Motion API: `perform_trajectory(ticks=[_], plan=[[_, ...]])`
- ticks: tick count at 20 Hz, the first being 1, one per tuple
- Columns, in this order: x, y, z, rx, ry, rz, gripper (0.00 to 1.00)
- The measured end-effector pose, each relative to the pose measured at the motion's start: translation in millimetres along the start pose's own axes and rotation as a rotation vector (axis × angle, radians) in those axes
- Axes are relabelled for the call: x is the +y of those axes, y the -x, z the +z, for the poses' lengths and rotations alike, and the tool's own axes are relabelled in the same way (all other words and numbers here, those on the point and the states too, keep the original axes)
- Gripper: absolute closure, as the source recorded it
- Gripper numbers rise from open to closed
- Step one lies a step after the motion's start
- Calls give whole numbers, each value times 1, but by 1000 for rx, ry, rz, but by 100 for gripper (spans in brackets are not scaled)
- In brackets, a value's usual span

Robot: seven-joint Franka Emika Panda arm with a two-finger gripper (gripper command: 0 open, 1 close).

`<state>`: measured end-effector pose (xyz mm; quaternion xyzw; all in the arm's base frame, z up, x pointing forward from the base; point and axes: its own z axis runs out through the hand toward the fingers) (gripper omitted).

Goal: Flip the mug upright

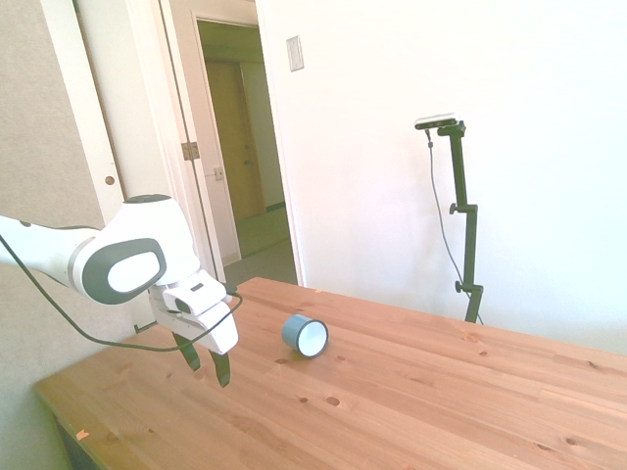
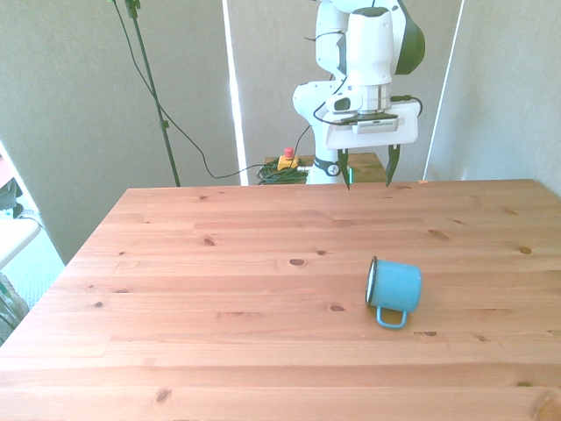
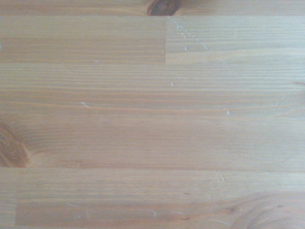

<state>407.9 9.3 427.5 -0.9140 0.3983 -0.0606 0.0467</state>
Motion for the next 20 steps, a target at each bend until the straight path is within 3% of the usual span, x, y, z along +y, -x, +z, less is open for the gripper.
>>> perform_trajectory(ticks=[9,20], plan=[[1,-10,-9,-3,-11,11,0],[-3,-70,-33,1,-48,78,0]])
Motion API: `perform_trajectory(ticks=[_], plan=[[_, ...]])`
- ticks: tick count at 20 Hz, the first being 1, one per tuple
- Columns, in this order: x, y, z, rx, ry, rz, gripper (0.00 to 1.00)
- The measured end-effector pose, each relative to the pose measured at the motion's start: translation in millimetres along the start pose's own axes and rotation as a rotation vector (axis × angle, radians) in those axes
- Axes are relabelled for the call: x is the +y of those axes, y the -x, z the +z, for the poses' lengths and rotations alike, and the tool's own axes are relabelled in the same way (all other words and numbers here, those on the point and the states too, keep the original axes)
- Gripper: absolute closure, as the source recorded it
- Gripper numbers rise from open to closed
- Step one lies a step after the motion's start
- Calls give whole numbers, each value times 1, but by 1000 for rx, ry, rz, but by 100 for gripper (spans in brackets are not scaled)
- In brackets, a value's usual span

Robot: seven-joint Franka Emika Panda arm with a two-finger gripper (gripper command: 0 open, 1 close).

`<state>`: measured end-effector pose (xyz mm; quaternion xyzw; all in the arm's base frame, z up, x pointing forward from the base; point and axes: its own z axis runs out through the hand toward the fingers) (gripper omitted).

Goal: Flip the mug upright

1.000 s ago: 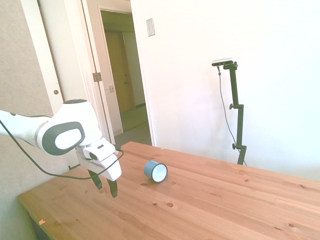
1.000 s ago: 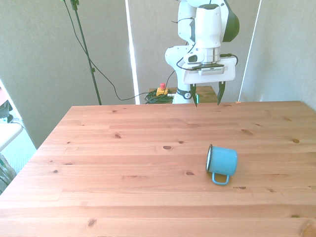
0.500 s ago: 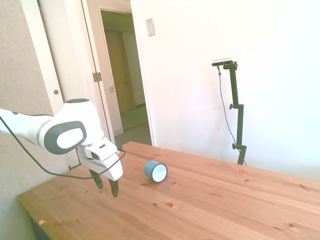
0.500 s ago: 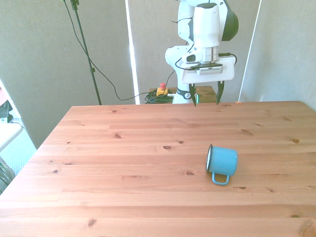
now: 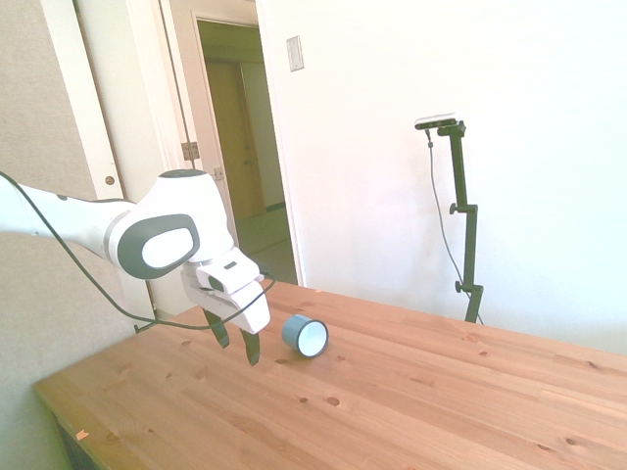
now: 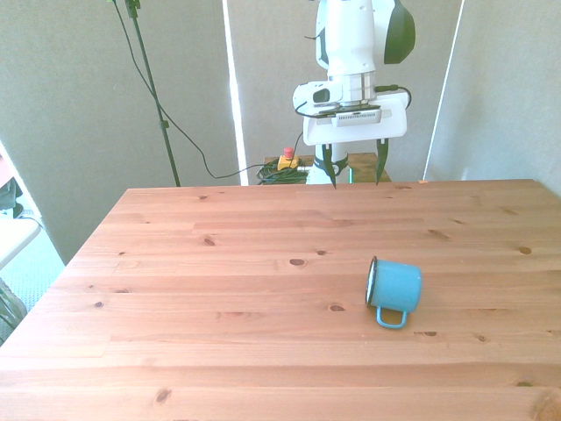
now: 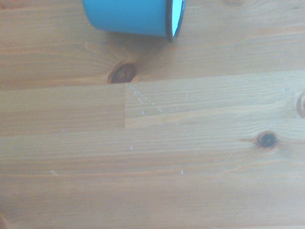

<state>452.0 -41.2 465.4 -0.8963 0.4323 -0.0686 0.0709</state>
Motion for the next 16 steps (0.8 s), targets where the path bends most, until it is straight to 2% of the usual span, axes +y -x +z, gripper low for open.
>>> perform_trajectory(ticks=[6,12,16], plan=[[-18,-28,-2,-7,6,15,0],[-22,-32,-3,-8,6,17,0],[-40,-34,-12,-8,5,5,0]])
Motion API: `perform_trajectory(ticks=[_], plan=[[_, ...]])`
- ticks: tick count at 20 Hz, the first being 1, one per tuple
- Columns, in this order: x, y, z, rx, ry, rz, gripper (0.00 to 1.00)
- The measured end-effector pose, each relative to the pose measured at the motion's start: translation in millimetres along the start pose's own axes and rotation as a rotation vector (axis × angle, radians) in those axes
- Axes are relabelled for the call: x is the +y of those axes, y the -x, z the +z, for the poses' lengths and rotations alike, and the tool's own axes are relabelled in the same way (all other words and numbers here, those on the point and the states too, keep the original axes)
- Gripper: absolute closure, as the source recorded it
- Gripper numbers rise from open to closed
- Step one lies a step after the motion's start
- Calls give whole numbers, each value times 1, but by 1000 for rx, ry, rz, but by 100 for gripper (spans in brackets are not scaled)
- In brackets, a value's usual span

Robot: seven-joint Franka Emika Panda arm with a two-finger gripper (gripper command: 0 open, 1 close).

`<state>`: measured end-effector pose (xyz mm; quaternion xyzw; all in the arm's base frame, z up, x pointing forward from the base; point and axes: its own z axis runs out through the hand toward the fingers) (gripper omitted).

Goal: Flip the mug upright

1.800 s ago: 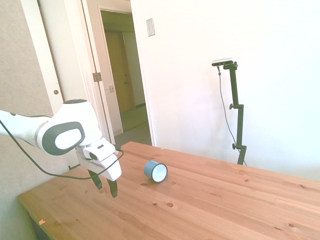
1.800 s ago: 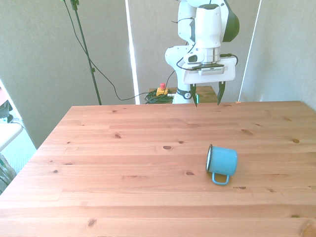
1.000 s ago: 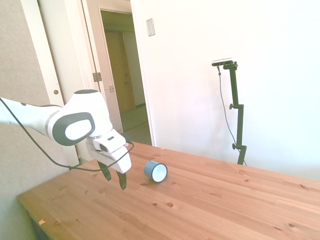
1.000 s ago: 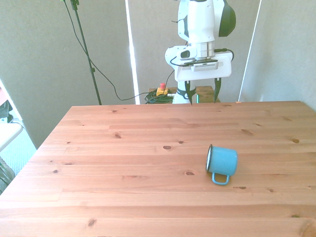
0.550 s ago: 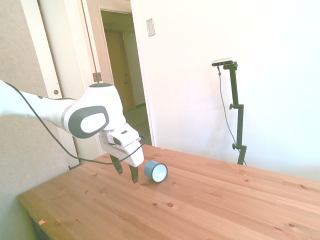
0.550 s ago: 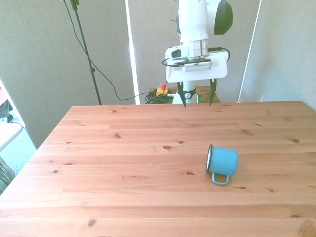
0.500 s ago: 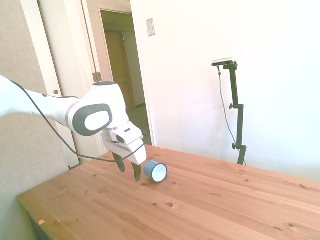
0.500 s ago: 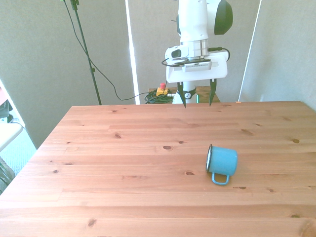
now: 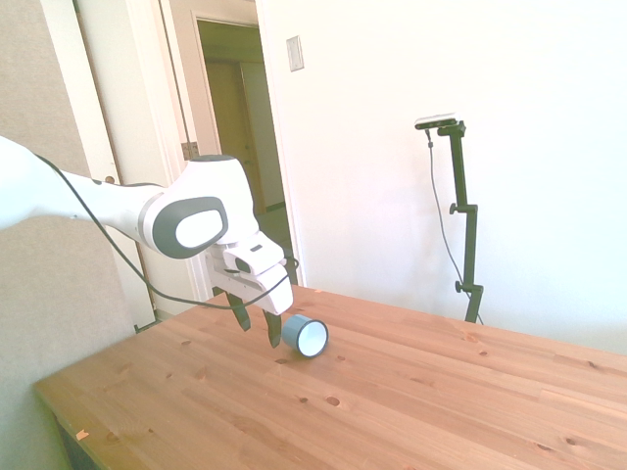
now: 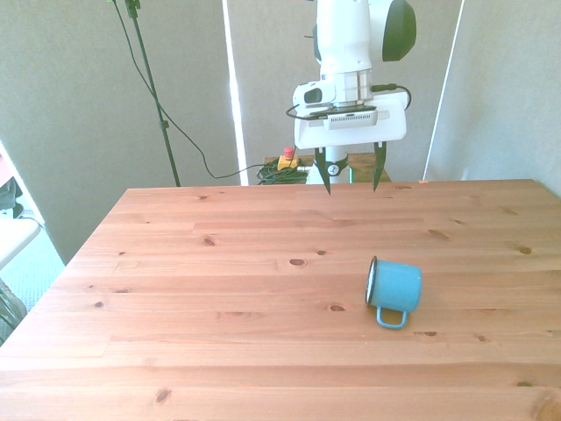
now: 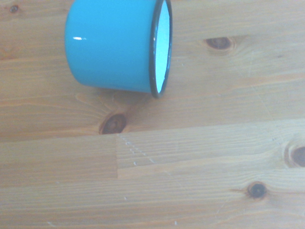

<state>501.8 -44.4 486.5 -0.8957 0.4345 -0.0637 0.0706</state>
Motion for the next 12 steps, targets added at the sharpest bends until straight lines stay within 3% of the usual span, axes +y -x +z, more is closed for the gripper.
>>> perform_trajectory(ticks=[12], plan=[[-52,-47,19,-23,22,41,0]])
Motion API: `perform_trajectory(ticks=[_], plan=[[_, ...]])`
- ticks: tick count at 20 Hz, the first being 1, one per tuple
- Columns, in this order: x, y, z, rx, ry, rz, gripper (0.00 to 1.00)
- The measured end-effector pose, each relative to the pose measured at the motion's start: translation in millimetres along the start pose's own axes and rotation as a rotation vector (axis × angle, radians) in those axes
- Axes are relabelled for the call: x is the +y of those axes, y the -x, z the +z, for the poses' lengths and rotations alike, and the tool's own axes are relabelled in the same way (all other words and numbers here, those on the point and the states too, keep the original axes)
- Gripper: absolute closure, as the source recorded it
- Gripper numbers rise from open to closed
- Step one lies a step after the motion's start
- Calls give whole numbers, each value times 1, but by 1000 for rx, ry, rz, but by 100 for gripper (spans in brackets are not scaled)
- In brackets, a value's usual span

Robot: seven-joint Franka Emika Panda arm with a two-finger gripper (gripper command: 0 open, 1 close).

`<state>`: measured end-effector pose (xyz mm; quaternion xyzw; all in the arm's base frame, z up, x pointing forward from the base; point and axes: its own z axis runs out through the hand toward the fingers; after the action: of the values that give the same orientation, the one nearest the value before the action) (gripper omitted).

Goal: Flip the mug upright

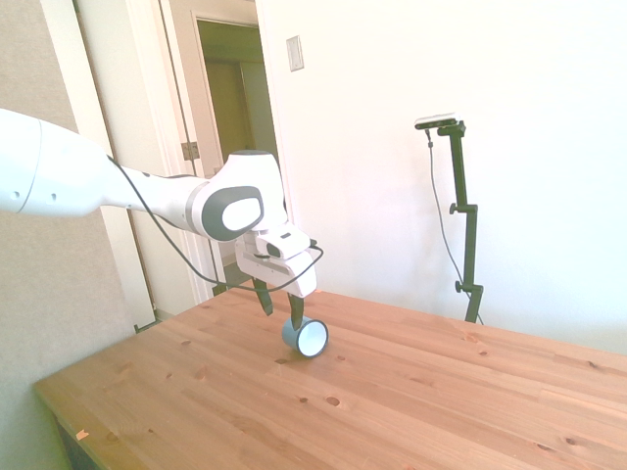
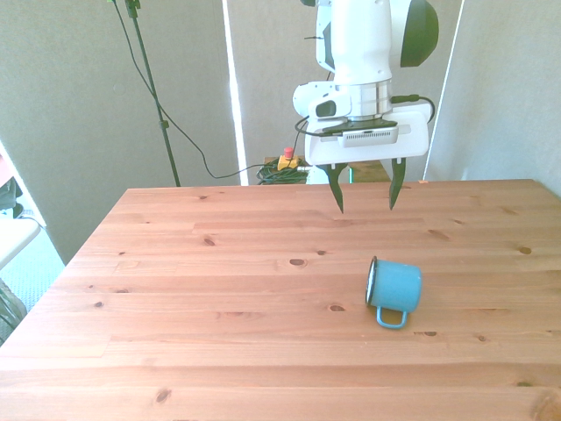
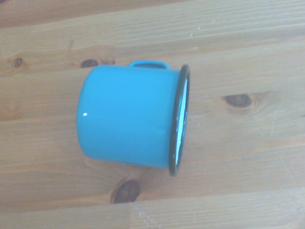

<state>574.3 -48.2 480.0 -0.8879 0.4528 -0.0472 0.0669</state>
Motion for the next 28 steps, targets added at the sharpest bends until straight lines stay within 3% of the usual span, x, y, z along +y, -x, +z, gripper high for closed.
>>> perform_trajectory(ticks=[9,14,20,28], plan=[[-7,4,-3,-4,2,10,0],[-16,-29,-12,15,-8,56,0],[-37,-58,0,11,11,89,0],[-47,-66,8,-16,-11,102,0]])
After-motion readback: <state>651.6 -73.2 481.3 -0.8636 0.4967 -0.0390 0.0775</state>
